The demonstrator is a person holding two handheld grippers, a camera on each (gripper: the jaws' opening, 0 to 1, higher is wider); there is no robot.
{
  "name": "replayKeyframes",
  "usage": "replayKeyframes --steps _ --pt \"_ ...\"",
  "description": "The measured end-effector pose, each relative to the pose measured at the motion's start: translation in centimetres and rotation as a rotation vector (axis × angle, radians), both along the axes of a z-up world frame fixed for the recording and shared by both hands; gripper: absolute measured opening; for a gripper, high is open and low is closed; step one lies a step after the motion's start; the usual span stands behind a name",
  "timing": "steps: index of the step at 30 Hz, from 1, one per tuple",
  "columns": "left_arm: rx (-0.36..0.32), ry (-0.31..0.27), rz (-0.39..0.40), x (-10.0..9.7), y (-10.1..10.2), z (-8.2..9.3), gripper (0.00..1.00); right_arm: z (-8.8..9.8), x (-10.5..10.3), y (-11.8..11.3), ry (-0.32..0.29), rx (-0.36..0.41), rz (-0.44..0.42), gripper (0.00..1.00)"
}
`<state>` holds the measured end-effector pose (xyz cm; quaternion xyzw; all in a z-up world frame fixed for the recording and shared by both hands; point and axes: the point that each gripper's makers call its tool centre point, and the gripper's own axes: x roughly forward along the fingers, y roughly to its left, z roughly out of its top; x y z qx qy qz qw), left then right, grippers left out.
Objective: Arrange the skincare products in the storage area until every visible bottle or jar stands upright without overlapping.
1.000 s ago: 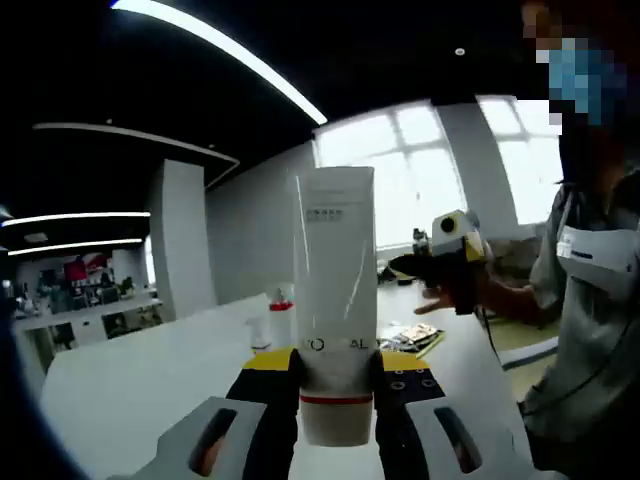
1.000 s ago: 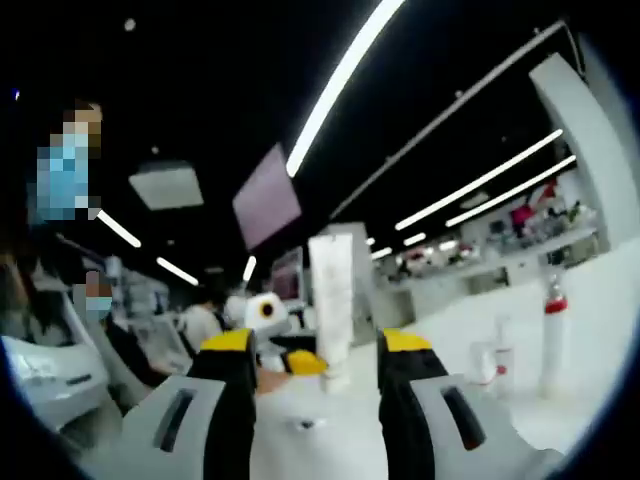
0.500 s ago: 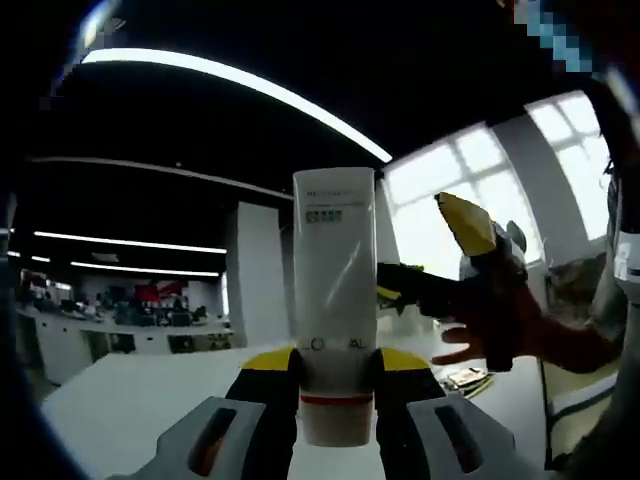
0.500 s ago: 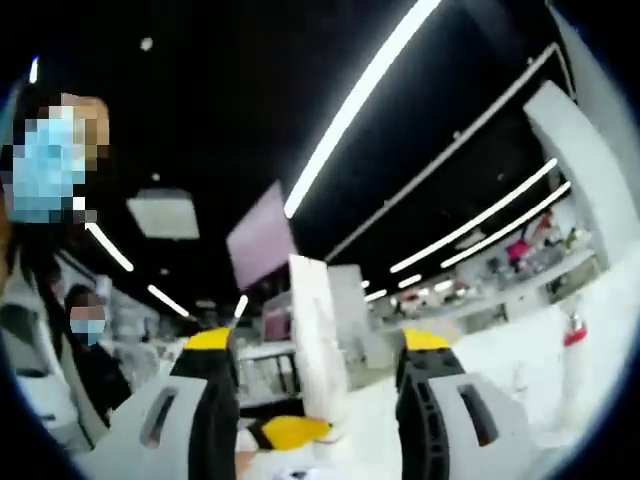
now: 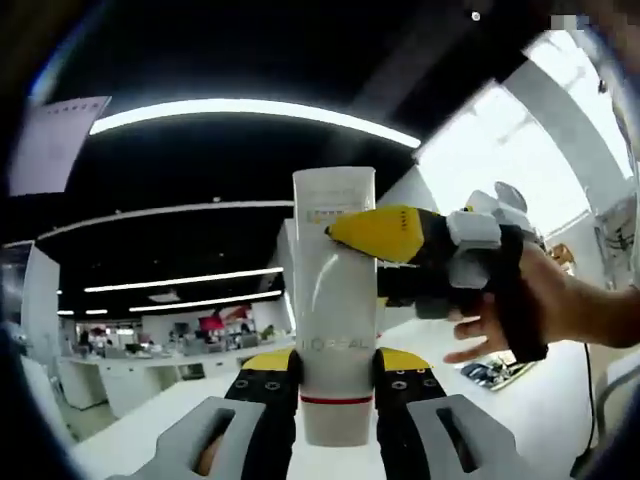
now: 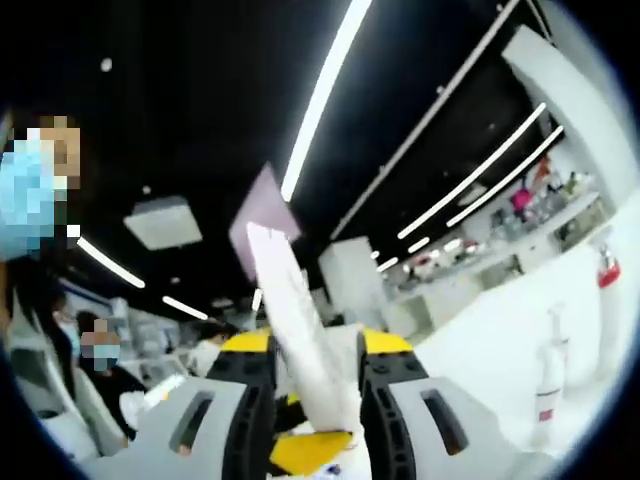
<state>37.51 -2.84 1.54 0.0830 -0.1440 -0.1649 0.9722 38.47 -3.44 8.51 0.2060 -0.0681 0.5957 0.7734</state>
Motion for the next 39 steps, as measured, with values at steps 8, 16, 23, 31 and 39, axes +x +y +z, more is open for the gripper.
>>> replayKeyframes --steps 8,16,23,31,39 --pt "0.008 -0.03 -0.05 0.3 -1.5 -0.8 0.31 -0.3 0.5 -1.7 -0.093 -0.082 -0.107 0.14" --pt "0.017 -0.09 -0.096 0.2 -2.9 -0.9 0.34 -1.0 2.2 -4.7 -0.142 -0.175 -0.251 0.12" --pt "-0.079 0.121 -0.128 1.3 -1.2 -4.6 0.33 -3.1 3.7 -8.0 -0.059 -0.195 -0.294 0.13" --pt "-0.183 0.255 -0.105 2.9 1.0 -7.2 0.34 -5.0 6.3 -11.5 -0.102 -0.288 -0.445 0.13" --pt "-0.095 0.256 -0.06 3.2 0.9 -8.2 0.37 -5.8 10.3 -13.2 -0.173 -0.304 -0.549 0.12"
